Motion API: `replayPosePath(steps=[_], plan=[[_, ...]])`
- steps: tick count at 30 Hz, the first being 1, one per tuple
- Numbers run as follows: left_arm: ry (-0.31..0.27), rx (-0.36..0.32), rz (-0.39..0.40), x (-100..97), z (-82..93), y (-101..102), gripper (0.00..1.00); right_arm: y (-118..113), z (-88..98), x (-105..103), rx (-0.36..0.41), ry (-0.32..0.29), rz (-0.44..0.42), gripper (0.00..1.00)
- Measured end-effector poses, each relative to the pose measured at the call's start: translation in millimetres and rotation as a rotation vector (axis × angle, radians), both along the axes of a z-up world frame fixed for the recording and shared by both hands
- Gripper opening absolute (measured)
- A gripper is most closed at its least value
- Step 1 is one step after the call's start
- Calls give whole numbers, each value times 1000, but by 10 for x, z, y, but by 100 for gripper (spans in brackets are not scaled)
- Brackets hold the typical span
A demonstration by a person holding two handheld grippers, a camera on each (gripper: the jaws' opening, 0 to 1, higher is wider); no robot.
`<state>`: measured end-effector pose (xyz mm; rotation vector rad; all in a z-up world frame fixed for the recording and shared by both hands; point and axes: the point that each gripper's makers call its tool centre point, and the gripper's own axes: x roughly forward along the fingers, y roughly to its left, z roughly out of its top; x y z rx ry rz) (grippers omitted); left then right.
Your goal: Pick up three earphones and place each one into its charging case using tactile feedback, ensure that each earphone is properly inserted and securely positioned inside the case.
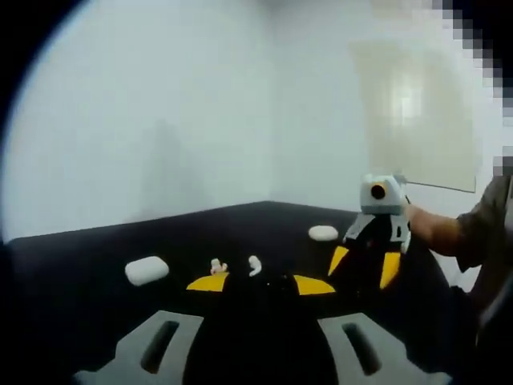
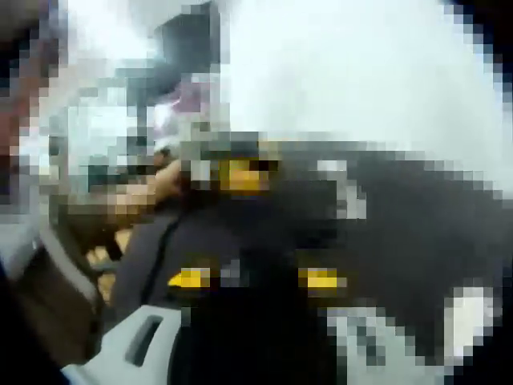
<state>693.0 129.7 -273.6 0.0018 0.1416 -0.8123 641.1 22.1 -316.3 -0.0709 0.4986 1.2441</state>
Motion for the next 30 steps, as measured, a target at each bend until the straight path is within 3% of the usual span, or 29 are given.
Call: replayPosePath(steps=[1, 9, 14, 20, 25, 27, 30], plan=[[2, 4, -1, -1, -5, -4, 26, -28, -14, 3, 5, 46, -25, 43], [3, 6, -8, -20, -10, -20, 26, -209, 98, 142, 4, -66, -57, 32], [7, 12, -11, -8, -22, -21, 26, -113, 160, 155, 74, 64, -95, 36], [9, 16, -13, -8, -35, -20, 26, 54, 78, 239, -11, 51, -80, 35], [9, 12, -16, -10, -28, -16, 26, 139, 83, 250, -1, 110, -59, 35], [9, 10, -18, -9, -26, -15, 26, 128, 3, 250, -43, 127, -29, 36], [2, 18, -14, -8, -24, -9, 26, 136, 10, 169, -15, 147, -21, 33]])
